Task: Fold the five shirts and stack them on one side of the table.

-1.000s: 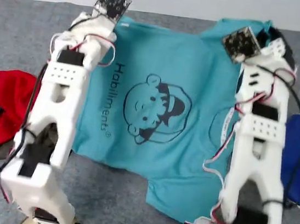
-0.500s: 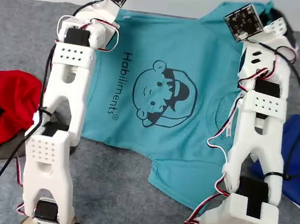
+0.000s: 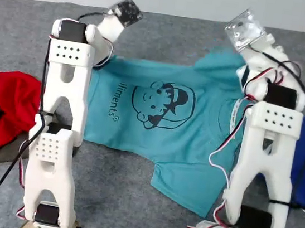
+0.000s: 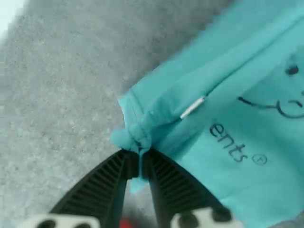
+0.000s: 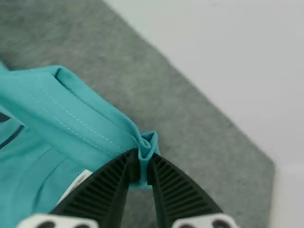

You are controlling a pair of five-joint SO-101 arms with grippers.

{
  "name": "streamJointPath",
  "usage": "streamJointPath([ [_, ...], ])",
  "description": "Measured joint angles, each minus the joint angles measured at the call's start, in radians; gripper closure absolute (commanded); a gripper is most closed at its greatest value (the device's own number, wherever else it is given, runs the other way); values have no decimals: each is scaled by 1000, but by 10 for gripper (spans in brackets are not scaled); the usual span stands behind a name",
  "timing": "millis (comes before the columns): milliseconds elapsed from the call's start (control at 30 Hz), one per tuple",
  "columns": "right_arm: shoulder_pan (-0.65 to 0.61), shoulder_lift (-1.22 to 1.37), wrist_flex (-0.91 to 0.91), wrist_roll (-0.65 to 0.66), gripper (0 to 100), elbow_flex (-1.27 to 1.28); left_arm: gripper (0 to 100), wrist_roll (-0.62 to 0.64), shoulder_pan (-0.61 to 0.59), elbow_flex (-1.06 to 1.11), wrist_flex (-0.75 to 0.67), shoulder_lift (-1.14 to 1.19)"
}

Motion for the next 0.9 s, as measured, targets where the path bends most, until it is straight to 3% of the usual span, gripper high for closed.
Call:
streamJointPath([
  [567,-3,-104,661,2,988,0,996,-157,-15,338,2,0],
  [900,-3,-158,806,46,988,86,996,-293,3,572,-2,-41],
])
